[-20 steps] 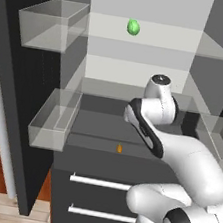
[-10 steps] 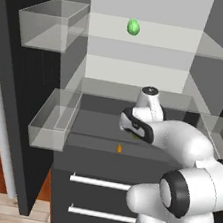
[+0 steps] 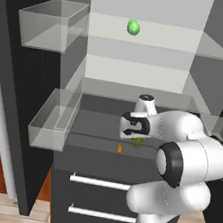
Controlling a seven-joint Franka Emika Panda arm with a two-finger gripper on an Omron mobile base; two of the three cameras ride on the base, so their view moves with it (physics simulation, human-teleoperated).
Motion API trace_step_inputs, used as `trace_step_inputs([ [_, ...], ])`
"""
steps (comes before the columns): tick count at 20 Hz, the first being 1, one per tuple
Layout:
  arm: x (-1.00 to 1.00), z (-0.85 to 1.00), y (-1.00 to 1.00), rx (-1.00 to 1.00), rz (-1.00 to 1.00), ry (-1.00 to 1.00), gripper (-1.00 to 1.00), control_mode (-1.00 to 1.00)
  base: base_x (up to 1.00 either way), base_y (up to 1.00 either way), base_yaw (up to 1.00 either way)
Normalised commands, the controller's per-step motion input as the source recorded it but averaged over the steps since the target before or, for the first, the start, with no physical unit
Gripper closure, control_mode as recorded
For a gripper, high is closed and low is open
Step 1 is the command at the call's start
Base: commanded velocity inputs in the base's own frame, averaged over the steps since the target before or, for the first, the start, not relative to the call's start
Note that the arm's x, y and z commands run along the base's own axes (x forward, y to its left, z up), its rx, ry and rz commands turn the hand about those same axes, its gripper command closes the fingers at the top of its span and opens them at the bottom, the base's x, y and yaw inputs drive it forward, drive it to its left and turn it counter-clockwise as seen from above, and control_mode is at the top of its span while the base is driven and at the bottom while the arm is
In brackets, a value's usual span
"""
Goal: Place the carrot and lime inside the fridge drawer. Close the drawer after placing the vegetables.
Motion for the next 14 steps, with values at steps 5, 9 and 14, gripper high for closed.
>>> trace_step_inputs([
  [5, -0.14, -0.19, -0.27, 0.00, 0.00, 0.09, 1.00, -1.00, 0.00, 0.00, 0.00],
  [9, -0.24, -0.01, -0.36, 0.01, 0.00, 0.07, 1.00, -1.00, 0.00, 0.00, 0.00],
  [14, -0.54, -0.02, -0.46, 0.04, 0.00, 0.01, 1.00, -1.00, 0.00, 0.00, 0.00],
])
